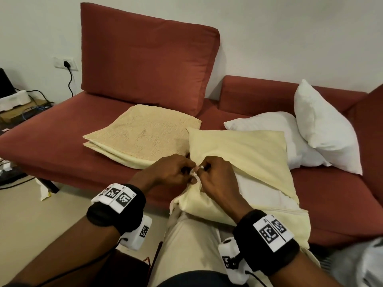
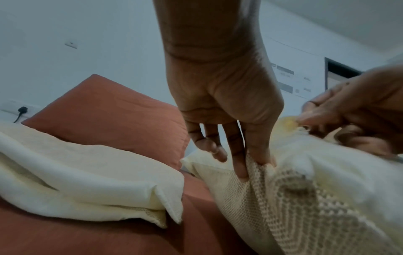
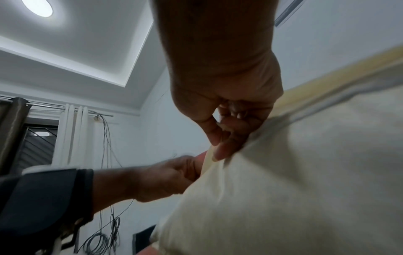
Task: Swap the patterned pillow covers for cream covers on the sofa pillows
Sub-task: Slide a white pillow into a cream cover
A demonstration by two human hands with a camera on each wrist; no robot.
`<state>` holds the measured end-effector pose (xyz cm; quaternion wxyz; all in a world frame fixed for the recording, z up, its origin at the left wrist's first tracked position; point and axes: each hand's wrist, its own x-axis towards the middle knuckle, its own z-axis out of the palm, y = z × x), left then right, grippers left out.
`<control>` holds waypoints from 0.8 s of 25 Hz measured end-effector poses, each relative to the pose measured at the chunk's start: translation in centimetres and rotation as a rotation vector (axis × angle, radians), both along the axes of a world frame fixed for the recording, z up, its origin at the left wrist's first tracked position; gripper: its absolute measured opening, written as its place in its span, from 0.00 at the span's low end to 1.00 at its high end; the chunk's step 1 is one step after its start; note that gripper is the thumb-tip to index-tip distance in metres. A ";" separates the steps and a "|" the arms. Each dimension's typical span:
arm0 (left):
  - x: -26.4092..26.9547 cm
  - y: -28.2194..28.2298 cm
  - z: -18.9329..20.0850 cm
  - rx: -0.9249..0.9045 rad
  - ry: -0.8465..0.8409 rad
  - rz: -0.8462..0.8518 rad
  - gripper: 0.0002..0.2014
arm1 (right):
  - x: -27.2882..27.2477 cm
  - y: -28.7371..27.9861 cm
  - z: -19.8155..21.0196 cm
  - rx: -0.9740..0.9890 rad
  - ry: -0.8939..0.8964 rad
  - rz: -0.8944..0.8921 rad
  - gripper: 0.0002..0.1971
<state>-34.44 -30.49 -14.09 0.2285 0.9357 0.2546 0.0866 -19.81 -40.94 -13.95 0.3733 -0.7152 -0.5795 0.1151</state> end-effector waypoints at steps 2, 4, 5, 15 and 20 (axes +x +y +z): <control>-0.5 0.9 0.1 0.009 0.095 0.043 0.08 | 1.2 -1.0 0.6 0.001 0.037 -0.036 0.09; -1.5 1.9 -0.1 0.025 0.222 0.111 0.09 | 3.0 -2.4 0.8 -0.016 0.100 -0.075 0.11; -1.9 2.2 -0.3 0.023 0.280 0.132 0.09 | 4.0 -3.3 0.9 -0.027 0.126 -0.101 0.12; 7.4 -5.1 2.0 0.376 0.193 -0.074 0.17 | 7.7 -7.3 0.7 -0.034 -0.086 -0.051 0.10; 4.8 -2.4 2.7 0.242 0.301 -0.032 0.12 | 16.6 -9.7 0.6 -0.176 -0.124 -0.116 0.10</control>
